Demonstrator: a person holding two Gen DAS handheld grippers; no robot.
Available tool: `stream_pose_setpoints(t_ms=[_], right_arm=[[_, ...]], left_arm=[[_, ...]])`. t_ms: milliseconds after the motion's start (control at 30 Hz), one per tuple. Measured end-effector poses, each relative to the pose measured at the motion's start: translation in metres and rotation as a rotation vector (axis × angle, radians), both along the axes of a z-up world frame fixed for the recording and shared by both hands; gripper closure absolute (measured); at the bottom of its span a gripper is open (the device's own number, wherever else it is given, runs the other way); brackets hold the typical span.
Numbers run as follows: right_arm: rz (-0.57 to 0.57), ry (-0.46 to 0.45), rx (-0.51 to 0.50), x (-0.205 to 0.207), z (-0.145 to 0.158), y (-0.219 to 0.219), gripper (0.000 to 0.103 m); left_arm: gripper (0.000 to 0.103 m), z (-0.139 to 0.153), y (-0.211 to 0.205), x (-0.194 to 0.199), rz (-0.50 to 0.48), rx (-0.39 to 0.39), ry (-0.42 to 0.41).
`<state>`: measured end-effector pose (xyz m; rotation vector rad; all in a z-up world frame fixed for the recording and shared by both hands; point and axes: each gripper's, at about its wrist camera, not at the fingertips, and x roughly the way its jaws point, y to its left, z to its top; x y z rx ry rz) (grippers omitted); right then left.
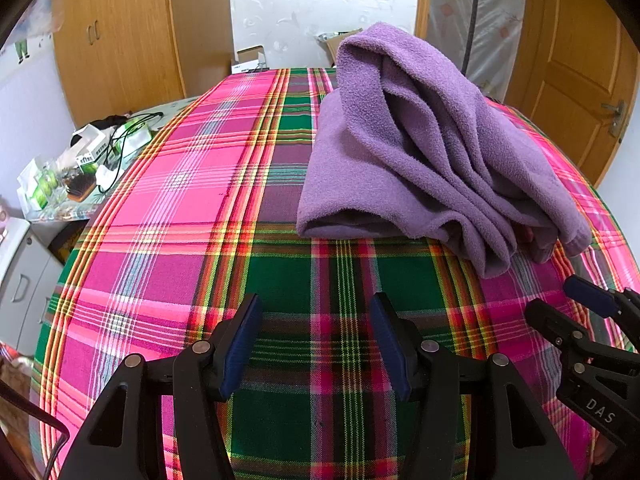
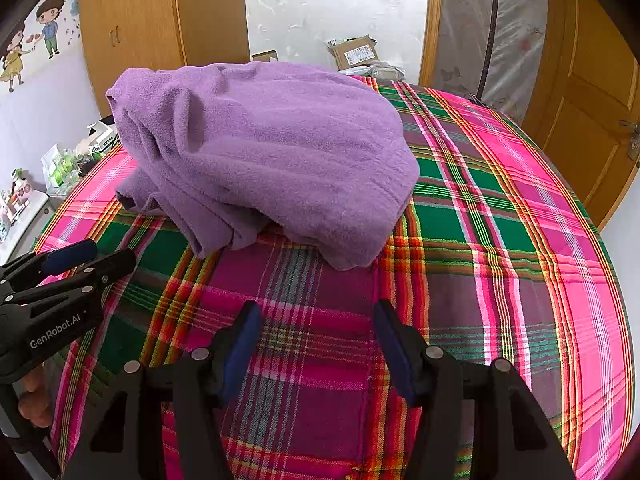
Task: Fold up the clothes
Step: 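Reach both grippers toward the crumpled purple fleece cloth on the bed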
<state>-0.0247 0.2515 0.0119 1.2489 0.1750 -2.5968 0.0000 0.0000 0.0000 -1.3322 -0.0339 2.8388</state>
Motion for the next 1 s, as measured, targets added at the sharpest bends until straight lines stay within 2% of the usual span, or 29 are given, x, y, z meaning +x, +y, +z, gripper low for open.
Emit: stream_pose_setpoints(t_ms=[533,600,767,867,1000], right_arm=[[0.003,-0.002,-0.003,0.005,0.0,0.004,0.043],[0.003,-0.002,-0.003,0.004,0.0,0.003,0.043],[0.031,0.001,-0.007,0.0,0.002,0.002,0.043],[0.054,0.007,-0.024,0.0,0.005,0.007,0.053],[0.051,0.07,-0.06,0.0,0.018,0.017,0.053]], left_arm=[[0.044,-0.002,0.001,-0.002,-0.003,0.002,0.0],[0.039,-0.001,0.004,-0.001,-0.016,0.015,-0.001],[0.039,0.002,-0.004,-0.01,-0.072,0.057,0.002],[0.039,0.019,-0.008,-0.011,-0.101,0.064,0.074],[0.039,0.045,-0.009,-0.014,-0.157,0.058,0.183]])
